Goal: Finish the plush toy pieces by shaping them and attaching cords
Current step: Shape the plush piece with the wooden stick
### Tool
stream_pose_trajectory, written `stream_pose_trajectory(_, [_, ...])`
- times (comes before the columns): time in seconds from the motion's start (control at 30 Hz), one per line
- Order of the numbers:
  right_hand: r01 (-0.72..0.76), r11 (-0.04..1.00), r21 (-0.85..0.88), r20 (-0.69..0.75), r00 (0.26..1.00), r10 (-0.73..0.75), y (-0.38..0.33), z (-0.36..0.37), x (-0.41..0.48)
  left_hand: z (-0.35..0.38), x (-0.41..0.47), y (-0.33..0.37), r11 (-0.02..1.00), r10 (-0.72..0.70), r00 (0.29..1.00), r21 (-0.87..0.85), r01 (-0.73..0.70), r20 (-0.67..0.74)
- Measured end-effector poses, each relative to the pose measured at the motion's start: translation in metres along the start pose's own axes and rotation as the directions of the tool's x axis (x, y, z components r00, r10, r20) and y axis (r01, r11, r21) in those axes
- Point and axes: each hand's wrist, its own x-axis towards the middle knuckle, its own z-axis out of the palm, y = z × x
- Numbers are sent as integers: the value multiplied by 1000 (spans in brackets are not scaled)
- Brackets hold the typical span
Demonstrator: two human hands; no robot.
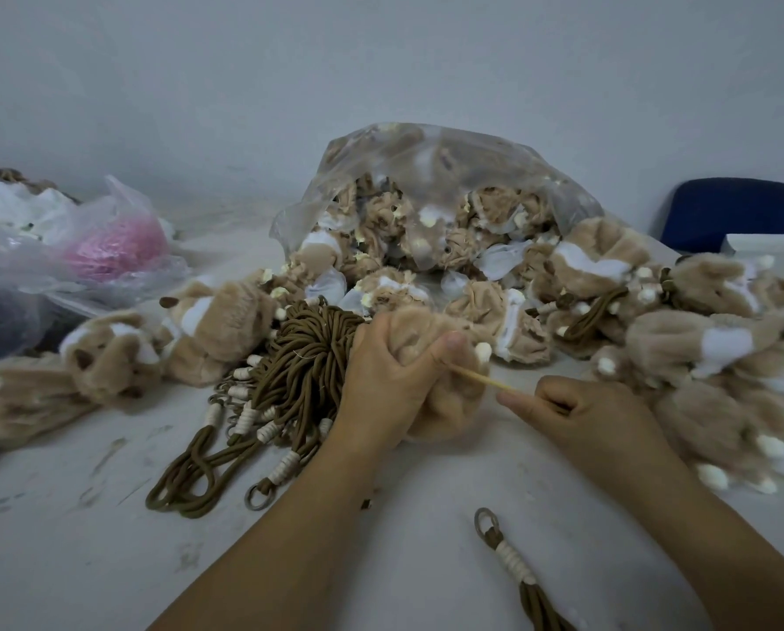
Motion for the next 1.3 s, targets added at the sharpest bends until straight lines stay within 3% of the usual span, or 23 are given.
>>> stream_pose_trajectory(0.2, [85,995,47,-14,996,-85,-7,4,-5,5,-3,-5,997,46,993,48,-52,112])
stream_pose_trajectory(0.33, [55,986,158,-39,998,-50,-10,9,-7,12,-6,-3,996,32,988,-85,-19,149])
stream_pose_trajectory(0.47, [-2,973,229,-73,997,19,-14,18,-8,19,-8,-3,995,-21,978,-86,40,208])
stream_pose_trajectory(0.6, [-28,967,252,-74,996,48,-15,21,-7,16,-5,-4,992,10,978,-125,16,208])
stream_pose_trajectory(0.73, [-54,952,301,-66,995,78,-14,21,-5,13,-3,-7,987,22,993,-162,-3,115])
stream_pose_trajectory(1.0, [-79,958,275,-73,992,103,-5,19,-3,13,-5,-1,999,-4,1000,-45,6,28])
stream_pose_trajectory(1.3, [-68,956,286,-81,992,95,-4,18,-3,18,-8,-9,994,100,983,22,-105,151])
